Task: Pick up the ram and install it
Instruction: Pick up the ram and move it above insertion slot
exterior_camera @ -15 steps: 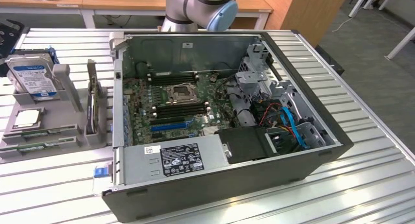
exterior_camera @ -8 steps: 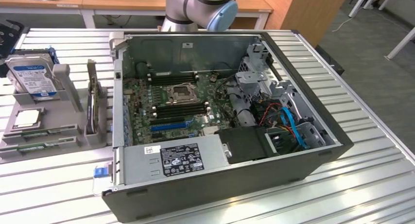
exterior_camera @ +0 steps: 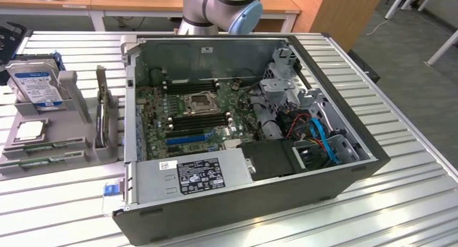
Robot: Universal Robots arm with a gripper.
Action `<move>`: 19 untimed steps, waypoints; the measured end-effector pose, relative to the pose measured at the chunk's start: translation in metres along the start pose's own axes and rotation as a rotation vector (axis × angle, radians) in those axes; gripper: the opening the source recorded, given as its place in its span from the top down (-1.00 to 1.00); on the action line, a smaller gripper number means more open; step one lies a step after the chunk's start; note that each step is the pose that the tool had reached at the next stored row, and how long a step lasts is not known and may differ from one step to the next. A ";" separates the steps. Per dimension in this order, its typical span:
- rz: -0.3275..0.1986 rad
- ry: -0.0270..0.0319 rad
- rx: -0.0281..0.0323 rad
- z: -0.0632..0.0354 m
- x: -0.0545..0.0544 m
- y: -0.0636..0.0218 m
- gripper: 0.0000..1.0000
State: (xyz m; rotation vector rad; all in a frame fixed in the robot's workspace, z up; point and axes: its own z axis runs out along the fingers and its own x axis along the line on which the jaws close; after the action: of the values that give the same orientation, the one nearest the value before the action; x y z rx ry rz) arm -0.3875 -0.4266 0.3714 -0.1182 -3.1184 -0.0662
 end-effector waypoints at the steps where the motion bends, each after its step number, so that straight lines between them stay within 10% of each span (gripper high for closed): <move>1: 0.000 0.0000 -0.0001 0.0000 0.000 0.0000 0.80; 19: -0.129 0.0054 0.0027 0.0000 0.000 0.0000 0.80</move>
State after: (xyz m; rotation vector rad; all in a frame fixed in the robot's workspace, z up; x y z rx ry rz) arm -0.3875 -0.4265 0.3714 0.0834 -3.1169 -0.0641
